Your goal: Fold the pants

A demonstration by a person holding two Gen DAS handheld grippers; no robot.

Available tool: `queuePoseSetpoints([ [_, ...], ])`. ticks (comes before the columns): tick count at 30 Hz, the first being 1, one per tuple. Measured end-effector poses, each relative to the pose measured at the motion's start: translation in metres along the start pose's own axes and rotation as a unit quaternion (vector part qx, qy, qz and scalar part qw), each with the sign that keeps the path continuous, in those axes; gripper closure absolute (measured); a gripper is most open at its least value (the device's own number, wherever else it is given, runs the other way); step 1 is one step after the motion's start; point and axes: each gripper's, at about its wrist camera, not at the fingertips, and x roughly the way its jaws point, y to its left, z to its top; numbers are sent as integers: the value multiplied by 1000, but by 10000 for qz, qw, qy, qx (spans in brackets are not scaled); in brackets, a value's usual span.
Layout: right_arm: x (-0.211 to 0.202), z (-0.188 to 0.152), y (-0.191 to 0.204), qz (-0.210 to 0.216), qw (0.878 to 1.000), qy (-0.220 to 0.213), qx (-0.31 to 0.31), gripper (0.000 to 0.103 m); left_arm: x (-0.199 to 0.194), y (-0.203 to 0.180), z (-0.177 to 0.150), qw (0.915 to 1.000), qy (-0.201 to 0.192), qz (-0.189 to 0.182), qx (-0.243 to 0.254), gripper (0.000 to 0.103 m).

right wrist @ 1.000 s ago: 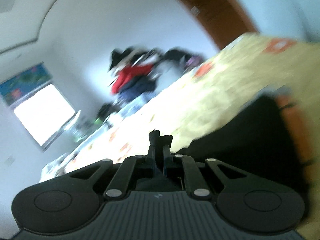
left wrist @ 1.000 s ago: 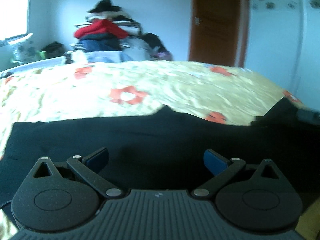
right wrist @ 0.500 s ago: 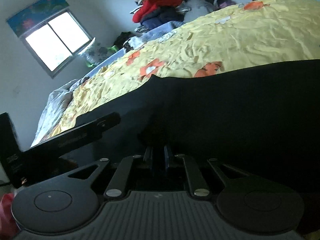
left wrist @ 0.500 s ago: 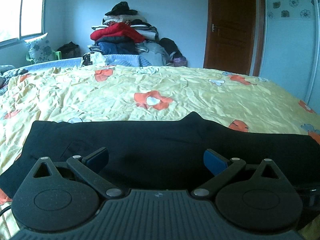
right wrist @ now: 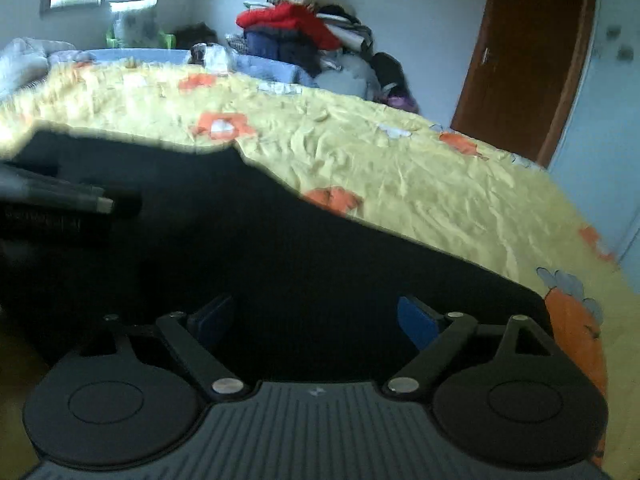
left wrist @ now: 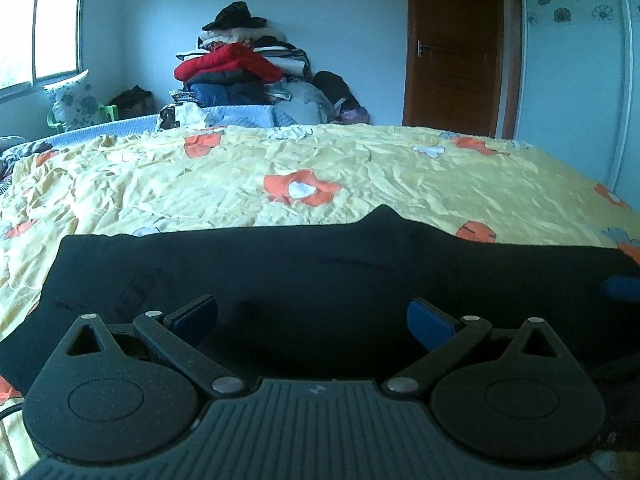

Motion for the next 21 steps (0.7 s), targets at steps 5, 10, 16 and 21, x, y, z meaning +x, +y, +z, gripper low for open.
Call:
queuePoseSetpoints([
  [5, -7, -4, 10, -270, 9993, -86, -244, 0, 1, 3, -4, 9997, 61, -215, -115, 0],
  [10, -6, -5, 7, -272, 9993, -82, -240, 0, 4, 5, -9, 9985, 145, -487, -201, 0],
  [16, -4, -2, 9, -308, 9991, -90, -276, 0, 12, 8, -10, 9966, 364, -657, -337, 0],
  [21, -4, -3, 12, -388, 9984, -133, -381, 0, 12, 6, -11, 9970, 383, -621, -251, 0],
])
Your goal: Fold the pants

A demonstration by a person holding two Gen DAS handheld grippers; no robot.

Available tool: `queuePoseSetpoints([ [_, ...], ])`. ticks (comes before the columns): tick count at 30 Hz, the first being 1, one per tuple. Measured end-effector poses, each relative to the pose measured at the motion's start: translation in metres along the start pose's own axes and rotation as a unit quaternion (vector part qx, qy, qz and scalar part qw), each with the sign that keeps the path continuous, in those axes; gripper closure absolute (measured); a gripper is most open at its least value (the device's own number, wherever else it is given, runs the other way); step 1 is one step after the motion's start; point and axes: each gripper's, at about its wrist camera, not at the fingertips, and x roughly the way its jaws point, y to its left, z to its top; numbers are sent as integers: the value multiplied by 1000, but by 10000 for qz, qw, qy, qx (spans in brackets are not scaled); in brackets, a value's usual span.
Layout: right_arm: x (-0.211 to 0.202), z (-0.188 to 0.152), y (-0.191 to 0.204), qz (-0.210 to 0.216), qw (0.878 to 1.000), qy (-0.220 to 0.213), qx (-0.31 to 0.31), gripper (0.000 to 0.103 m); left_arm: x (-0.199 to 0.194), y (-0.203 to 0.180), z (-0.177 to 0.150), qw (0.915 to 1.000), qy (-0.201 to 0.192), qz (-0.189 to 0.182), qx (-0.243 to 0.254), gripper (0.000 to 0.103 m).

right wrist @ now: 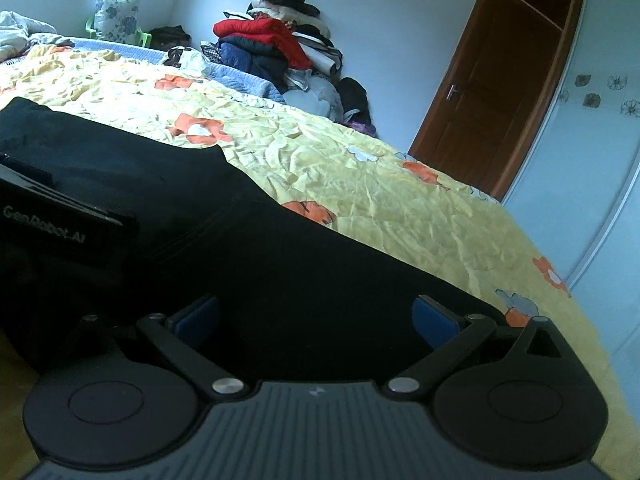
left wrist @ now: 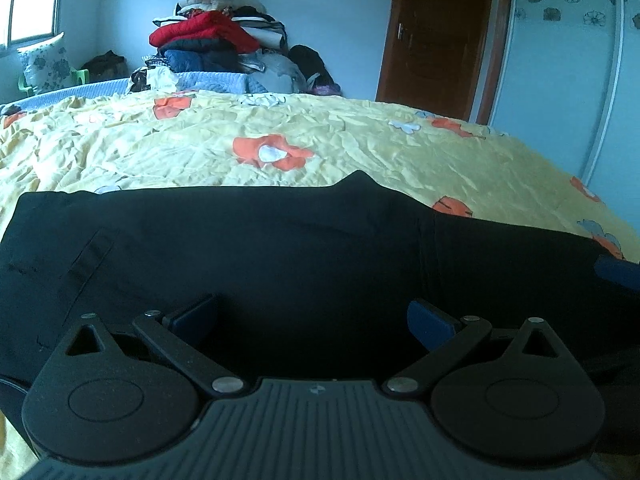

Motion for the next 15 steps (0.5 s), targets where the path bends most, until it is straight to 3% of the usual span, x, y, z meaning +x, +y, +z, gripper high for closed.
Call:
queuePoseSetpoints([
  [3, 4, 2, -6, 215, 9997, 10, -106, 0, 0, 2, 0, 10000, -3, -45, -52, 0],
  [5, 12, 6, -28, 656, 9943, 496, 675, 0, 1, 1, 0, 10000, 26, -28, -39, 0],
  [6, 20, 7, -44, 929, 9804, 980, 1435, 0, 2, 0, 1, 10000, 34, -11, -17, 0],
  [7, 22, 8, -57, 1038, 9682, 1078, 2003, 0, 2, -1, 1, 10000, 44, 6, 5, 0],
  [8, 21, 8, -61, 1086, 9645, 1043, 2169, 0, 2, -2, 1, 10000, 52, 18, 20, 0],
  [11, 15, -3, -38, 723, 9825, 713, 1559, 0, 3, -2, 1, 10000, 53, 20, 20, 0],
  [13, 7, -7, -29, 403, 9837, 580, 1654, 0, 3, -2, 1, 10000, 57, 25, 25, 0],
  [15, 8, -9, -31, 420, 9828, 597, 1697, 0, 3, -2, 1, 10000, 70, 45, 51, 0],
])
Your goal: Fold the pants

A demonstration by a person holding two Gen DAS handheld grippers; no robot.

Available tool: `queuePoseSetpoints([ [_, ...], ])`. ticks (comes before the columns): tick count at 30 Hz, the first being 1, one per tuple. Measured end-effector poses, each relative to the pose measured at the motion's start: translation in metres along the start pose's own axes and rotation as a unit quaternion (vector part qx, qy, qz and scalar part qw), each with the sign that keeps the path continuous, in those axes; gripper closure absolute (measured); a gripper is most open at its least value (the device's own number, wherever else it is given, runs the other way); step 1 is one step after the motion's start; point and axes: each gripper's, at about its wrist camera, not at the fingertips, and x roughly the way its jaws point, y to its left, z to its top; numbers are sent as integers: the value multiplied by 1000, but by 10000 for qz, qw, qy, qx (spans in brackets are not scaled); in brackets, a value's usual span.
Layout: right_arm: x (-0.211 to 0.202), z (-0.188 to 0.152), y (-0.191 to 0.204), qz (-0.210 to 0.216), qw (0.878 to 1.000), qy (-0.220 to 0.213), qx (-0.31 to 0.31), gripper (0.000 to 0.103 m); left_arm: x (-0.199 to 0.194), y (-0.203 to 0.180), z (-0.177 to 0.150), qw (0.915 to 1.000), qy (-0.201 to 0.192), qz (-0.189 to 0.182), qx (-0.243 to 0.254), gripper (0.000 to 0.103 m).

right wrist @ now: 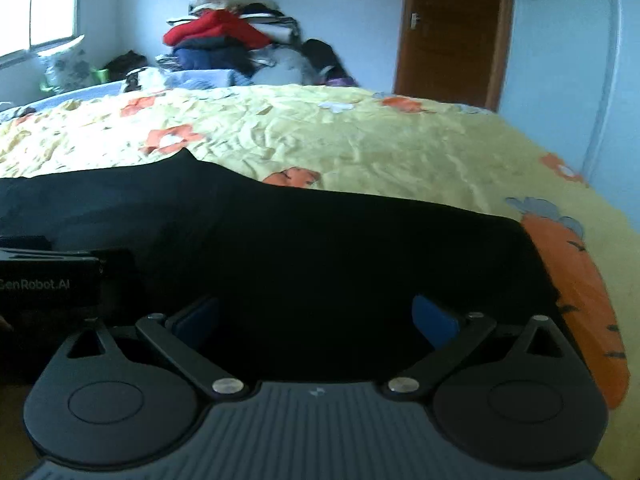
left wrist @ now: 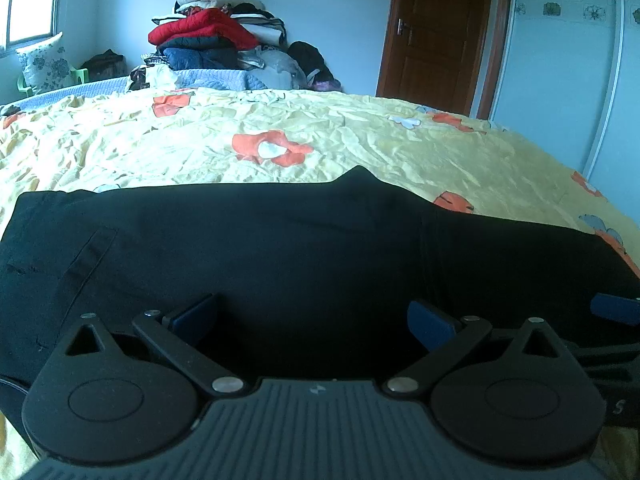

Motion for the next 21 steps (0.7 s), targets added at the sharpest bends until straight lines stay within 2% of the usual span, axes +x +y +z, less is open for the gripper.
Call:
queuePoseSetpoints([
  [3, 1, 0, -8, 153, 9998, 12, 159, 0, 1, -1, 0, 10000, 14, 22, 24, 0],
  [21, 1, 2, -3, 95, 9999, 21, 68, 0, 4, -4, 0, 9998, 76, 85, 135, 0],
])
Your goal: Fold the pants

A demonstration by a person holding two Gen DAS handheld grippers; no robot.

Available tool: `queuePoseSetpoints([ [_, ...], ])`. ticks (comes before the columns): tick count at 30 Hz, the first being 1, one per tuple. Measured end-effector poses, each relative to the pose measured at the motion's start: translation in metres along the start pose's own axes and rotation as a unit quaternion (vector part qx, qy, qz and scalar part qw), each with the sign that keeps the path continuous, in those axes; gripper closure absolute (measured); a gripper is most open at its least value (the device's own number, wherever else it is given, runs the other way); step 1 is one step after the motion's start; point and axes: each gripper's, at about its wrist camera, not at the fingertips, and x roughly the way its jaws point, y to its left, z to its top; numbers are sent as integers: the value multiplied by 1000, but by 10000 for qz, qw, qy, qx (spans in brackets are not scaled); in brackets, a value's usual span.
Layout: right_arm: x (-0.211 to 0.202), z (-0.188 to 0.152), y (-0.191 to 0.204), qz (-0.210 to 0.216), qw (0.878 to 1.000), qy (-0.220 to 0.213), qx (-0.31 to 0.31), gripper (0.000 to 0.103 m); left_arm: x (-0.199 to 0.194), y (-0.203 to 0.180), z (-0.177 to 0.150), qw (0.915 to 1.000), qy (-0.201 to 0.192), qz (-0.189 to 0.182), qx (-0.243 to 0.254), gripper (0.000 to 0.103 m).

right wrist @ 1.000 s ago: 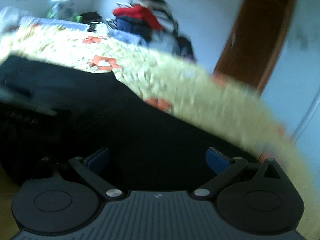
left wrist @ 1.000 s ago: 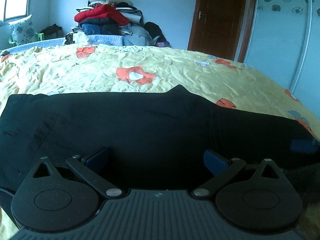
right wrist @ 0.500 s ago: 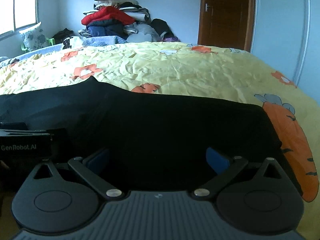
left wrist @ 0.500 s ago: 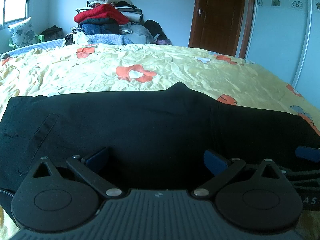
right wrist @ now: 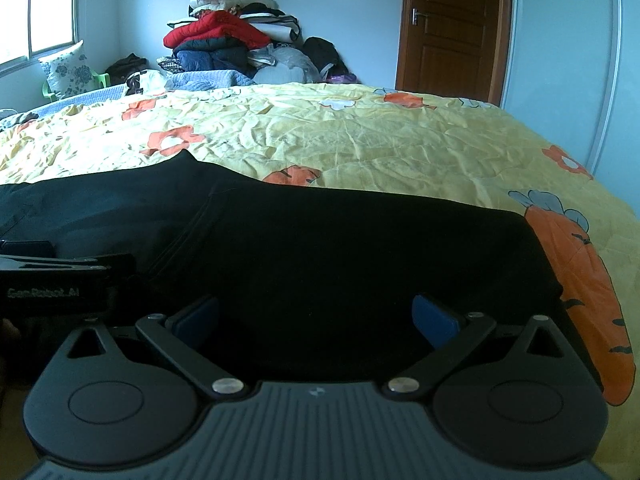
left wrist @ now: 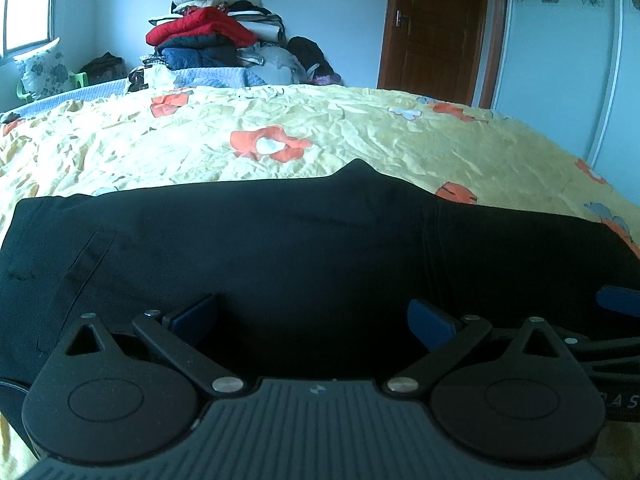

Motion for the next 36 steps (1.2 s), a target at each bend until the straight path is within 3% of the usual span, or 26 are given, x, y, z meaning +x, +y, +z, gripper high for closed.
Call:
queuePoseSetpoints([
  [36, 1, 0, -1, 1, 10000, 5, 22, 0, -3, -1, 2, 10000, -61, 35, 18, 0],
])
